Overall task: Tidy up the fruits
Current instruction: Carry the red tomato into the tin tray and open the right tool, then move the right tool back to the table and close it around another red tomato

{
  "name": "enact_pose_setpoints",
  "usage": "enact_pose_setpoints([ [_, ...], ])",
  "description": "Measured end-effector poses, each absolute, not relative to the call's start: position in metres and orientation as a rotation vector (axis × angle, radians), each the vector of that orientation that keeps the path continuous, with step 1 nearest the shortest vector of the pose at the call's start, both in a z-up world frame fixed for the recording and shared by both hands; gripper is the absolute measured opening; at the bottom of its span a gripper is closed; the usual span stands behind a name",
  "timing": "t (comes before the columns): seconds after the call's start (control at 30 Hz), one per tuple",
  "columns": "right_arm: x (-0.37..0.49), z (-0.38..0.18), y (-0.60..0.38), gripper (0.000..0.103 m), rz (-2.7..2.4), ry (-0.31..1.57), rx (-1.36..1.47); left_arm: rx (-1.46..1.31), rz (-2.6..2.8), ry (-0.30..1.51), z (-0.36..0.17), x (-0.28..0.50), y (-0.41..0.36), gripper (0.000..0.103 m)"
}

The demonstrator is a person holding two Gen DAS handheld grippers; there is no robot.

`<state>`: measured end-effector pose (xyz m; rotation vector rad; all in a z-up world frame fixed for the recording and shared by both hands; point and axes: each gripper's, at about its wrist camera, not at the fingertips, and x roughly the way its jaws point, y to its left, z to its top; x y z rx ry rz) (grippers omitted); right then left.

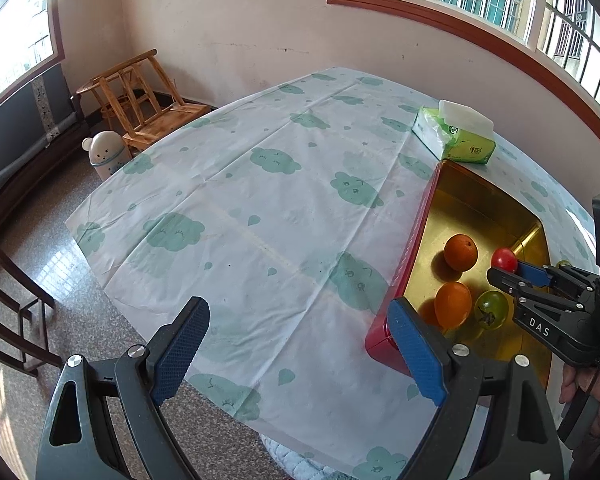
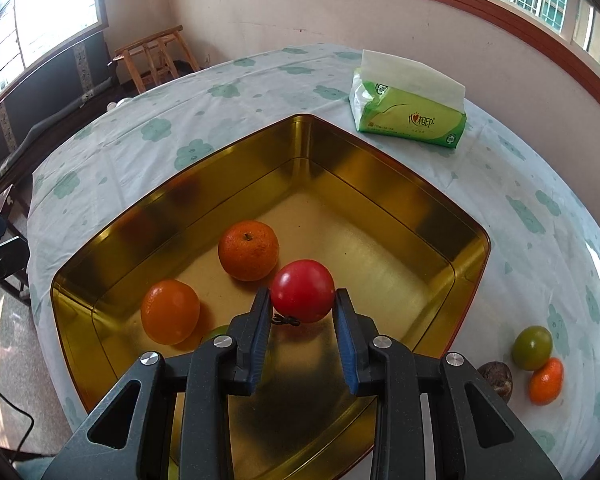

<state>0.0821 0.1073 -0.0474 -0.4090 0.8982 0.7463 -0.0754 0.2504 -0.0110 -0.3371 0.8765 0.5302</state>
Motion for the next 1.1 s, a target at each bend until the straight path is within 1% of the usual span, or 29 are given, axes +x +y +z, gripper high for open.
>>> enact_pose_setpoints([
  [0.4, 0.084, -0.052, 0.109, 0.033, 0.745, 0.911, -0.401, -0.33, 0.51, 0.886, -0.012, -0.072, 0.245, 0.089],
  [0.47, 0.084, -0.052, 0.108, 0.034, 0.747, 0.911, -0.394, -0.331, 0.509, 0.888, -0.012, -0.072, 0.245, 0.089],
  [0.53, 0.085, -0.05, 0.107, 0.04, 0.744, 0.911, -0.38, -0.331, 0.506, 0.886, -0.012, -0.072, 0.244, 0.089],
  [0.57, 0.085, -0.049, 0.105, 0.041, 0.743, 0.906, -0.374, -0.329, 0.506, 0.888, -0.012, -0.072, 0.244, 0.089],
  [0.7, 0.078, -0.033, 0.096, 0.042, 0.76, 0.862, -0.338, -0.323, 0.504, 0.882, -0.009, -0.071, 0.242, 0.089],
  [0.9, 0.056, -0.007, 0.054, 0.042, 0.754, 0.769, -0.275, -0.313, 0.487, 0.868, -0.005, -0.068, 0.236, 0.089],
  [1.1, 0.048, -0.001, -0.014, 0.042, 0.652, 0.764, -0.213, -0.292, 0.44, 0.861, -0.001, -0.06, 0.221, 0.089],
])
